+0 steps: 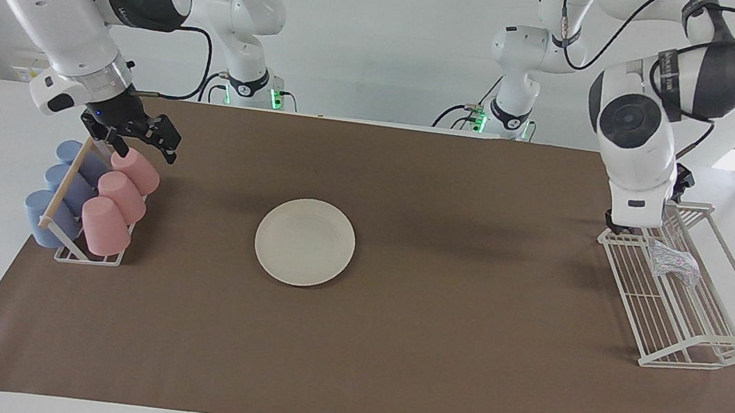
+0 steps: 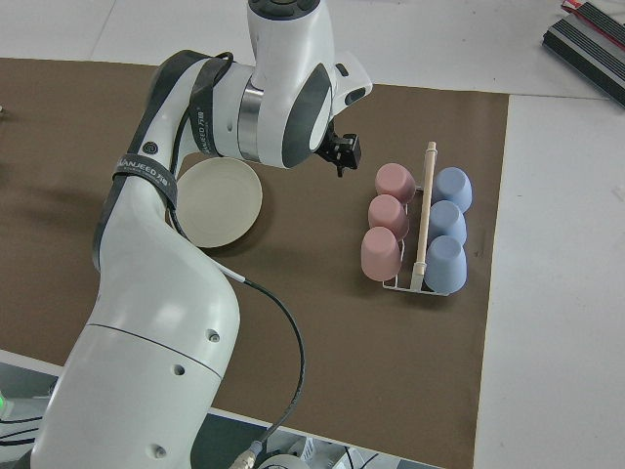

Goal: Wipe plate with sponge

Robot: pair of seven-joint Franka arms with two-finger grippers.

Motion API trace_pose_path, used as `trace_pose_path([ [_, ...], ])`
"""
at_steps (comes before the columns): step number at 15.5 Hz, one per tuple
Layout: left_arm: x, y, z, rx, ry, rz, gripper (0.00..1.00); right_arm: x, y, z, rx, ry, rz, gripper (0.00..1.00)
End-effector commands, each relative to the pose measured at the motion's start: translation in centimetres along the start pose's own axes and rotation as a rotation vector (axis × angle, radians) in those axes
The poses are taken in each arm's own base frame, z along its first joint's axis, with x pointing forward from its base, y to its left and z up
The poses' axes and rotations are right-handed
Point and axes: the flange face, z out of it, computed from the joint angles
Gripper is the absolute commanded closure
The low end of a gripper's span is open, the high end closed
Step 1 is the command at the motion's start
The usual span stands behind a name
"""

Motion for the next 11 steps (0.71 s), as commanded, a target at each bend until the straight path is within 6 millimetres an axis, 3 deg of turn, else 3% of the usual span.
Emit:
trace_pose_path([
  [1, -0.6, -5.7, -2.4, -0.237, -0.065, 0.027, 0.0, -0.4, 0.0, -0.3, -0.019, -0.006, 0.004, 0.0],
  [3, -1.2, -7.2, -3.1, -0.393, -0.125, 0.06, 0.0, -0.4, 0.0, -0.3, -0.019, -0.006, 0.004, 0.0],
  [8, -2.7, -5.4, -5.2, -0.57, -0.205, 0.056, 0.0, -0.4, 0.0, -0.3, -0.019, -0.006, 0.004, 0.0],
  [11, -2.8, -5.8, -7.7, -0.573, -0.268, 0.09, 0.0, -0.4, 0.0, -0.3, -0.019, -0.006, 0.004, 0.0],
])
